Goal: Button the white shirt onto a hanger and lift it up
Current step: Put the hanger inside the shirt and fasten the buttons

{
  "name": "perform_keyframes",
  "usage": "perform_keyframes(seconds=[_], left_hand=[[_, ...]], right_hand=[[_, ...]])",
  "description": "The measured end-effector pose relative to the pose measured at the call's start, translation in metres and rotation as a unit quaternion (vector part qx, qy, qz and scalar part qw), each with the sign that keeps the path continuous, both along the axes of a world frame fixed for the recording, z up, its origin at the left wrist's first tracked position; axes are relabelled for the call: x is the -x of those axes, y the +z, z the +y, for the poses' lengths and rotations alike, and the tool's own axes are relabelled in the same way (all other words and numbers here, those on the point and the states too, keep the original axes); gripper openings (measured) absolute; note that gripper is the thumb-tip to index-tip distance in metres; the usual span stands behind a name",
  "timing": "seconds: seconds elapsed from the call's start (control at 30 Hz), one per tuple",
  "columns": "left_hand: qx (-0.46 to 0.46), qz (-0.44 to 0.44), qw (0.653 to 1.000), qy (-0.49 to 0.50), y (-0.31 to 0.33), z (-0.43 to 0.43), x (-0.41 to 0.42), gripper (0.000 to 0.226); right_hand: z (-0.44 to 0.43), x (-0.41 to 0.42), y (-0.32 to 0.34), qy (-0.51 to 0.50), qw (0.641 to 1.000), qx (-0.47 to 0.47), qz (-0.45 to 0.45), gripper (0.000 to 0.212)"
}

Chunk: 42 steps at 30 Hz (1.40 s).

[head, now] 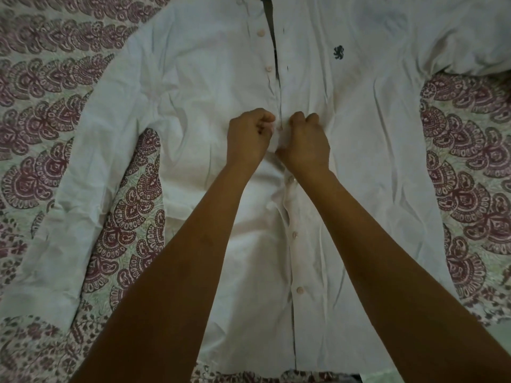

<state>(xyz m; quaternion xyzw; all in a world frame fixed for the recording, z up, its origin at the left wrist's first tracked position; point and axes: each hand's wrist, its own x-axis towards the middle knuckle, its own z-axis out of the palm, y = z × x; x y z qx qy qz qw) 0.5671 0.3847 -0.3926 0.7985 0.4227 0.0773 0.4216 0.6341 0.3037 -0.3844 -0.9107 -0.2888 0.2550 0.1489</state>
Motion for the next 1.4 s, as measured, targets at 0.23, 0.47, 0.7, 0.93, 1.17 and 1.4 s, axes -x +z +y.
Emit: perform_keyframes(seconds=[0.23,0.47,0.7,0.93,1.17,1.4], left_hand=[[-0.032,0.043,0.998,-0.04,-0.004,-0.004,-0.016,0.016],[0.03,0.07,0.996,0.035,0.004,-0.002,-0.024,0.011],[0.14,0.021,0.987,0.08,0.011,-0.004,-0.027,0.01],[0.152,0.026,0.983,0.099,0.014,-0.003,-0.026,0.01],[0.21,0.0,0.97,0.122,0.017,-0.001,-0.02,0.023],[0.258,-0.029,0.951,0.168,0.014,-0.005,-0.018,0.013]], right_hand=[[-0.004,-0.017,-0.006,-0.112,0.988,-0.102,0.028,0.017],[-0.015,-0.031,0.001,-0.351,0.84,-0.195,0.364,0.018],[-0.019,-0.018,0.004,-0.361,0.805,-0.259,0.394,0.019],[-0.02,-0.018,0.0,-0.261,0.89,-0.253,0.275,0.012],[-0.021,-0.022,-0.003,-0.231,0.883,-0.275,0.304,0.022],[-0.014,-0.033,-0.009,-0.187,0.914,-0.255,0.254,0.006]])
